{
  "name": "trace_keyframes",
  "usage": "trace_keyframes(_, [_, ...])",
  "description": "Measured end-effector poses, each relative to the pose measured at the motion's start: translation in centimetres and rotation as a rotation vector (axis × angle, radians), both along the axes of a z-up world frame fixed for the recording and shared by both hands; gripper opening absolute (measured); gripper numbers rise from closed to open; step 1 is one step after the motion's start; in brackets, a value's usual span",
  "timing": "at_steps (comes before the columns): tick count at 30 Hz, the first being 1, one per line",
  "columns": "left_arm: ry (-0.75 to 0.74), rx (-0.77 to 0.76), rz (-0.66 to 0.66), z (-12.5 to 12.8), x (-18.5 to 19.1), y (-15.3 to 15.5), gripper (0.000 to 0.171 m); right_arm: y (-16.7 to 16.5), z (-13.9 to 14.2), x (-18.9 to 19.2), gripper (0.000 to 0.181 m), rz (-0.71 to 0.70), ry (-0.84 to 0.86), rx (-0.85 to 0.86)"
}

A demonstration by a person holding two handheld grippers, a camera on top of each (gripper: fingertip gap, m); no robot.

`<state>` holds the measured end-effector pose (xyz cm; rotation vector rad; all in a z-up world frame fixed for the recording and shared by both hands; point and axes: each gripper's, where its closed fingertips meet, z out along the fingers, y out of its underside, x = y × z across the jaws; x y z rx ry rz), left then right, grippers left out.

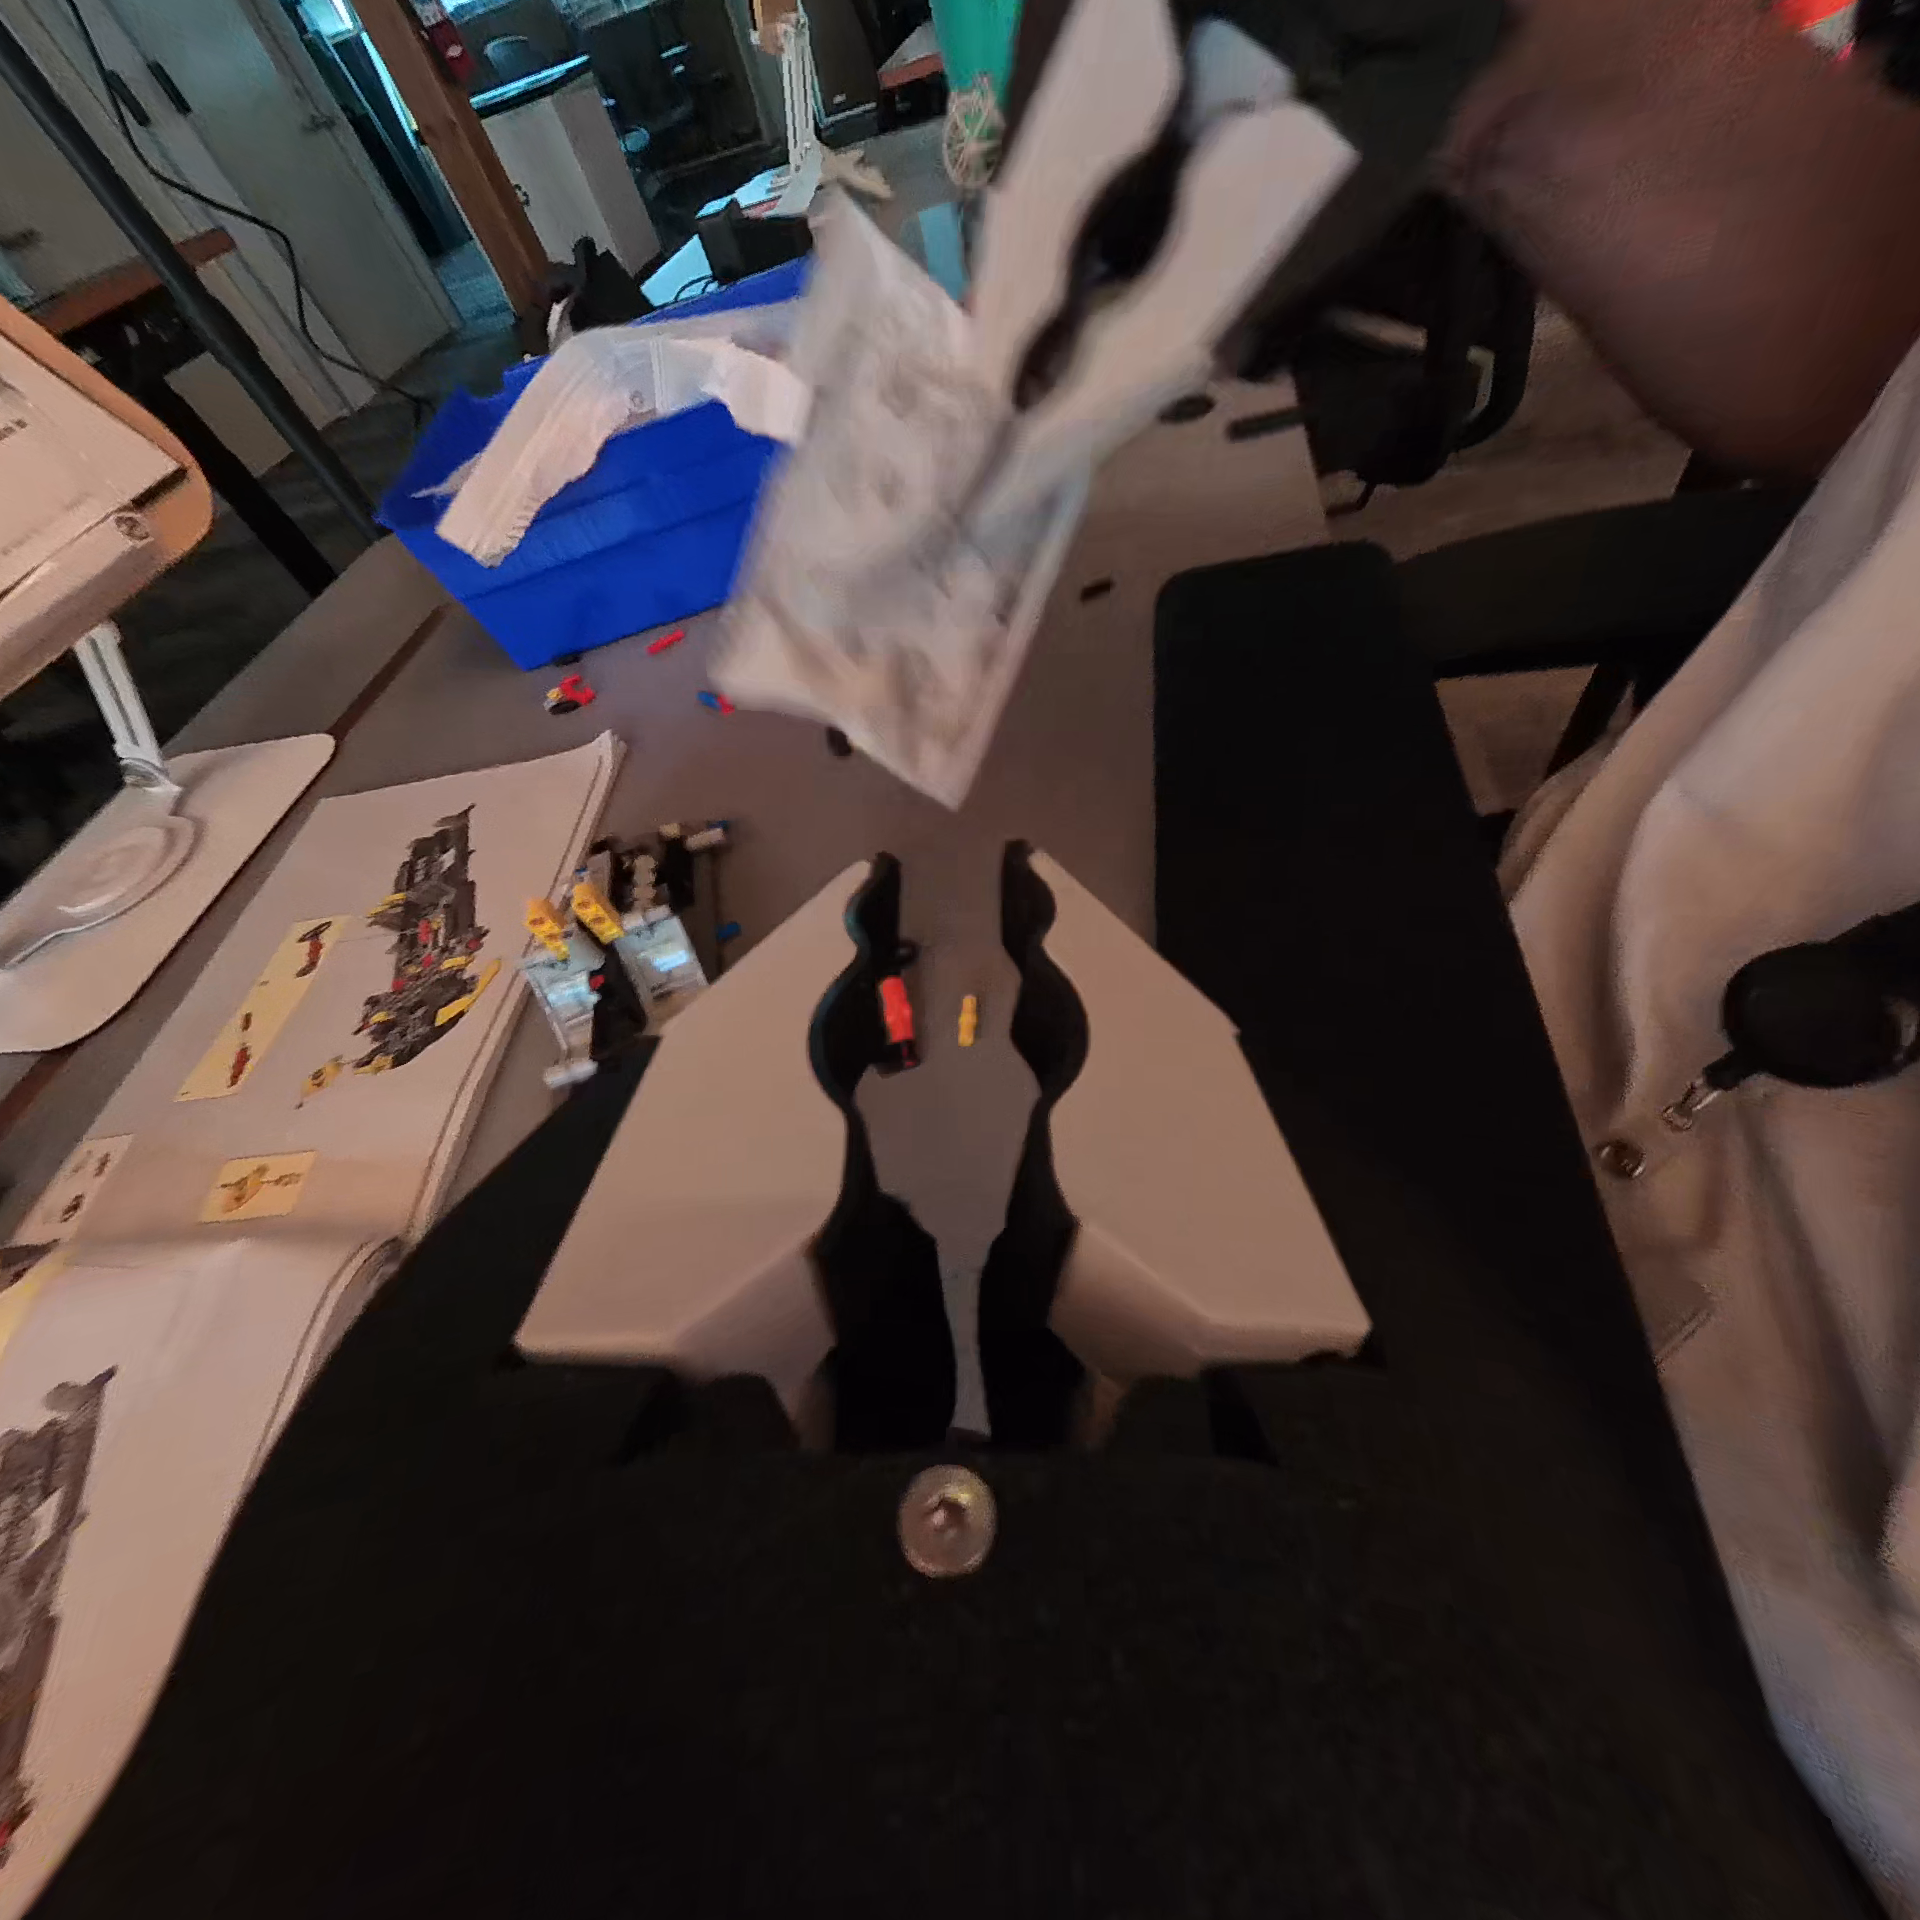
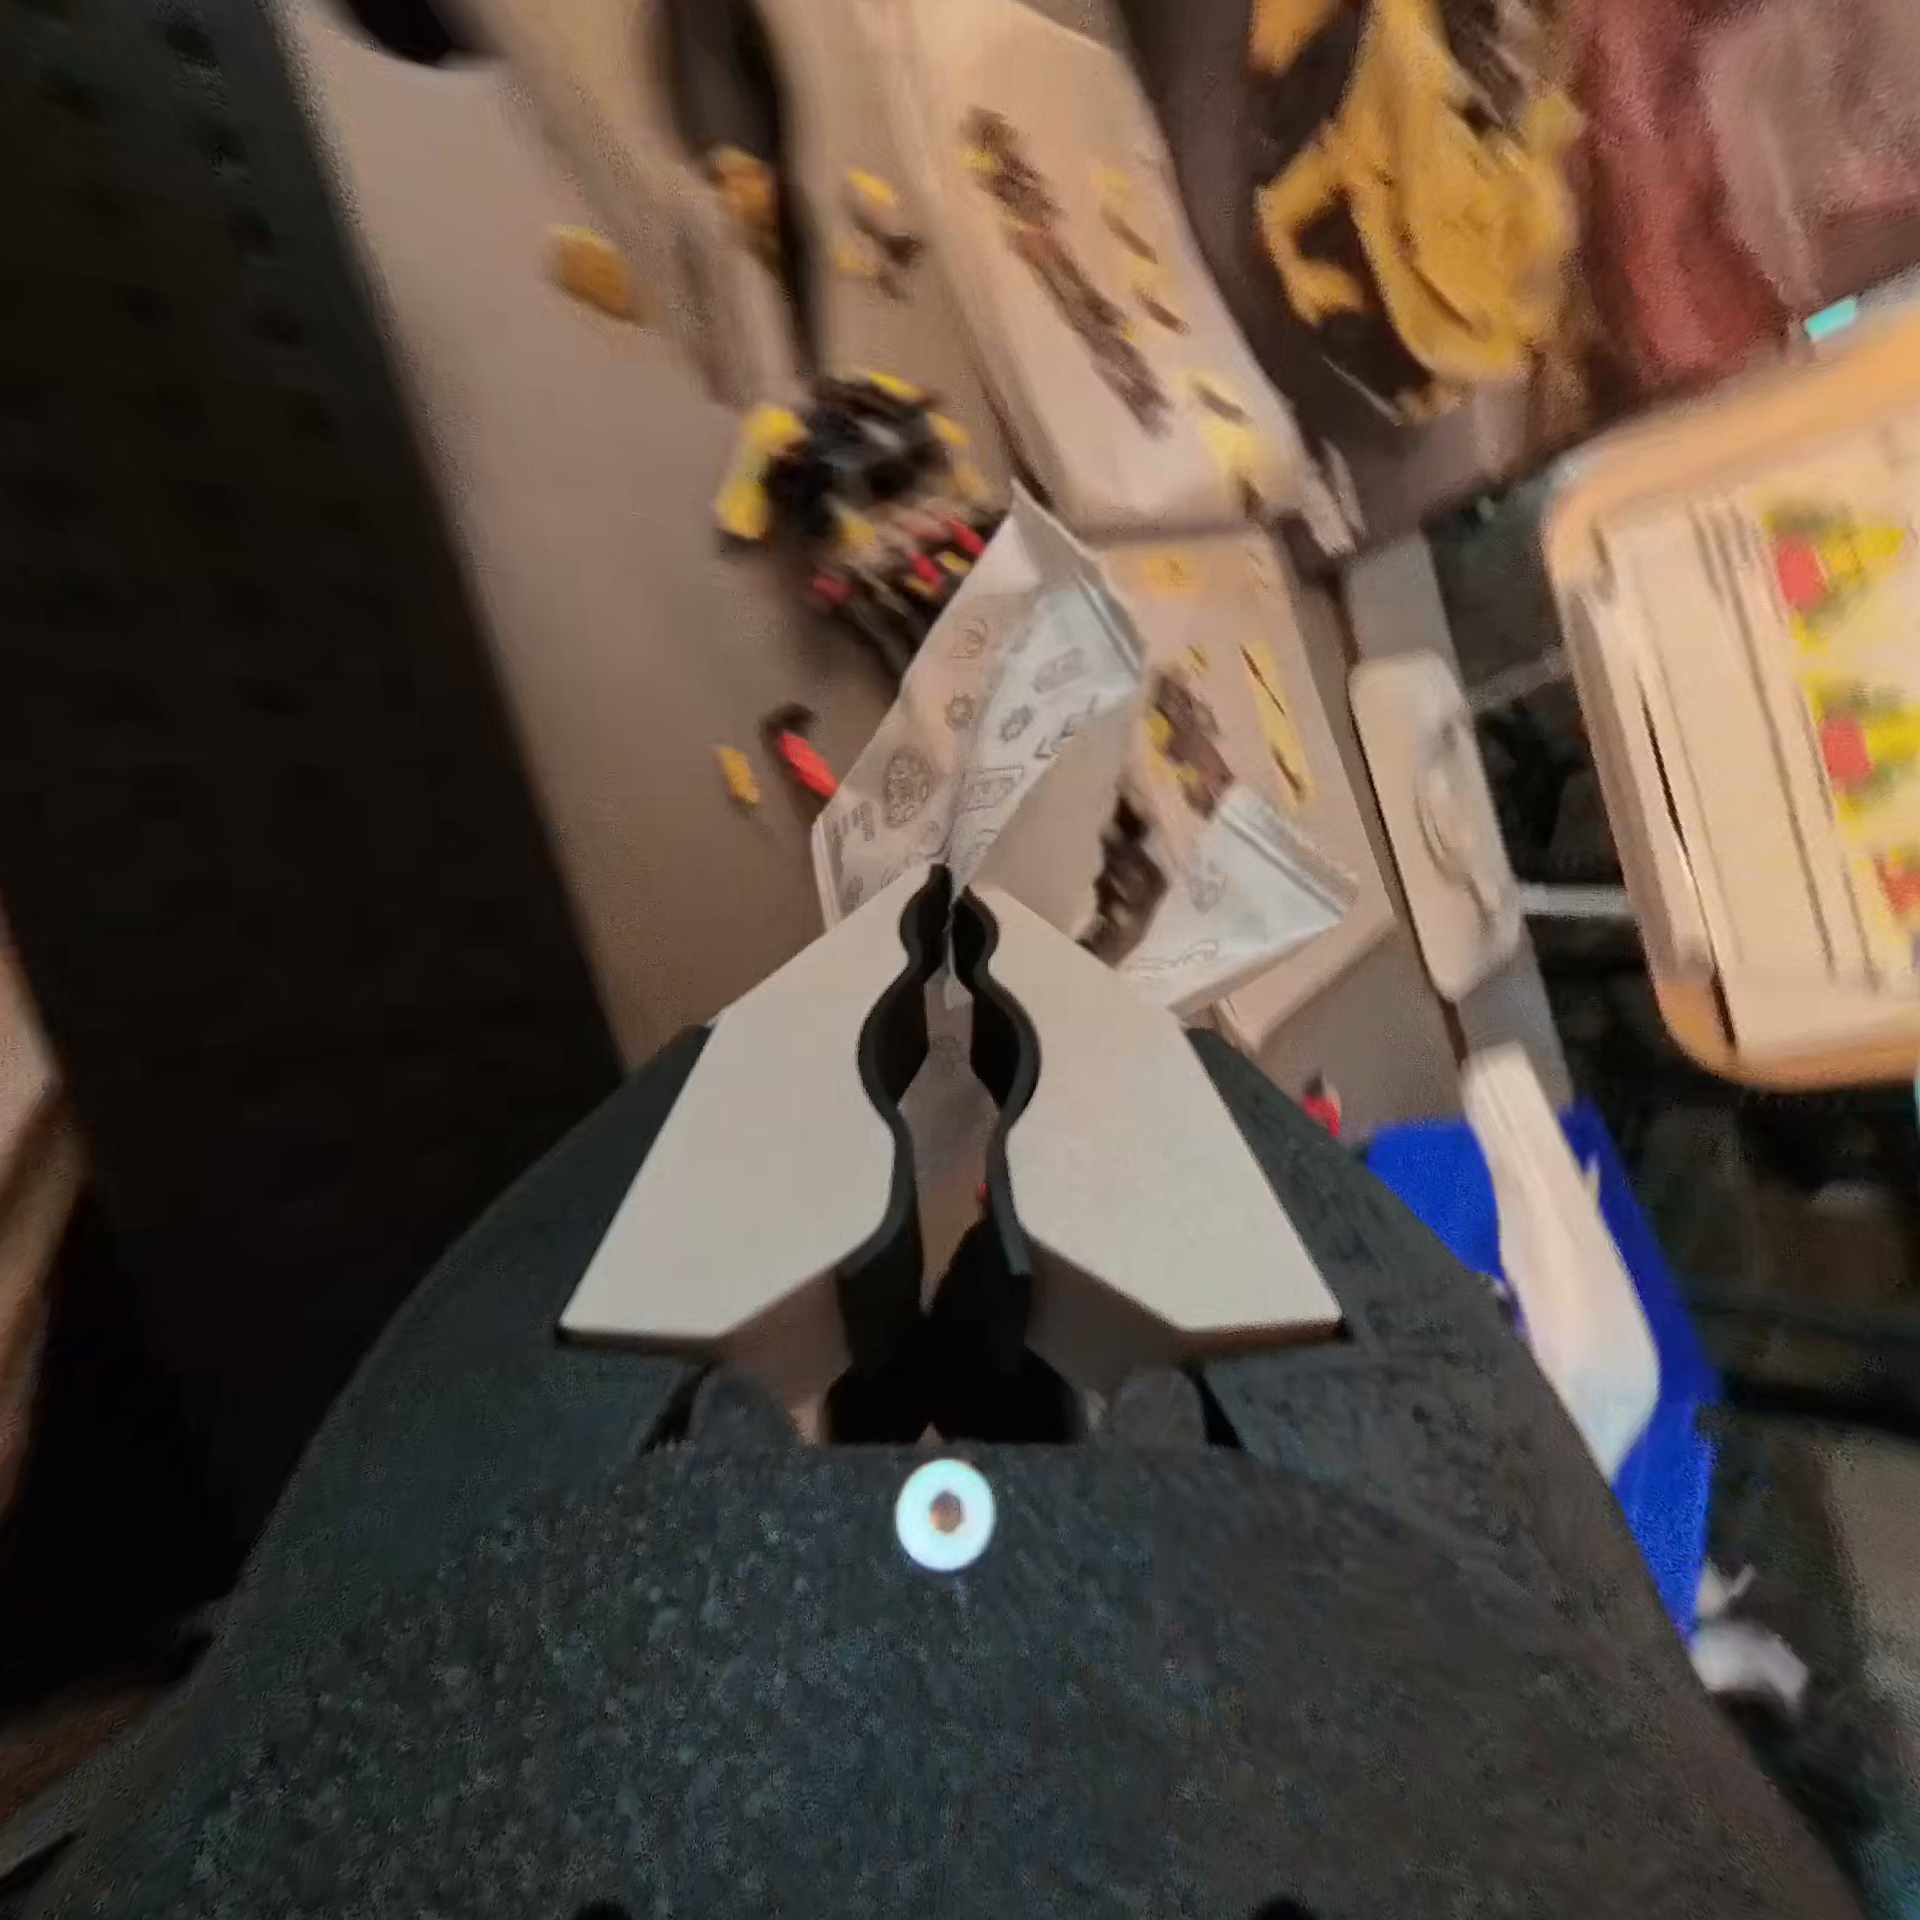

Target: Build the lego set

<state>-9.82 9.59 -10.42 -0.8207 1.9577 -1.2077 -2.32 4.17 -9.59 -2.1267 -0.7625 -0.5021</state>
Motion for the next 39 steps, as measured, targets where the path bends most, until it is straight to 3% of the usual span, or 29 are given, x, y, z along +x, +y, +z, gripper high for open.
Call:
trace_keyframes(2, [-0.006,-0.046,-0.034,0.3,0.2,-1.0,0.021,-2.2,2.5,6.9,0.000,-0.181,0.132,0.063])
trace_keyframes(6, [-0.027,-0.152,-0.092,0.2,0.2,-2.1,0.021,-7.7,11.2,22.6,0.000,-0.551,0.428,0.380])
trace_keyframes(8, [-0.021,-0.173,-0.092,-0.2,0.3,-2.1,0.021,-9.2,9.9,29.8,0.000,-0.706,0.558,0.328])
trace_keyframes(12, [-0.040,-0.241,-0.101,0.6,0.1,-2.1,0.019,-6.5,3.3,37.6,0.000,-0.837,0.735,0.193])
trace_keyframes(13, [-0.042,-0.255,-0.100,0.7,0.0,-2.1,0.019,-5.6,1.7,38.2,0.010,-0.848,0.804,0.147])
trace_keyframes(15, [-0.038,-0.275,-0.092,0.7,-0.1,-1.8,0.019,-5.6,-0.9,39.6,0.056,-0.936,0.907,0.048])
trace_keyframes(16, [-0.034,-0.279,-0.089,0.5,-0.2,-1.7,0.019,-5.9,-1.0,39.9,0.062,-0.938,0.940,0.048])
trace_keyframes(19, [-0.037,-0.281,-0.071,0.3,-0.3,-1.1,0.018,-7.8,2.3,39.2,0.064,-0.847,0.926,0.216])
trace_keyframes(22, [-0.037,-0.295,-0.071,0.4,-0.1,-0.8,0.018,-9.4,6.6,33.4,0.054,-0.618,0.801,0.331])
trace_keyframes(24, [-0.035,-0.306,-0.084,0.6,0.0,-0.9,0.018,-9.3,6.9,29.2,0.044,-0.531,0.662,0.297])
trace_keyframes(27, [-0.030,-0.306,-0.109,0.7,0.2,-1.5,0.018,-9.4,6.5,29.0,0.021,-0.616,0.330,0.287])
trace_keyframes(28, [-0.028,-0.302,-0.116,0.7,0.1,-1.8,0.018,-9.4,6.2,29.6,0.017,-0.632,0.305,0.272])
trace_keyframes(32, [-0.025,-0.280,-0.114,0.2,-0.3,-2.0,0.017,-9.3,4.1,34.8,0.025,-0.763,0.567,0.217])
trace_keyframes(36, [-0.030,-0.289,-0.104,0.3,-0.4,-1.9,0.017,-8.7,1.2,39.3,0.069,-0.854,0.751,-0.019])
trace_keyframes(39, [-0.037,-0.300,-0.099,0.5,-0.3,-1.7,0.016,-6.6,3.9,40.9,0.069,-0.771,0.808,-0.033])
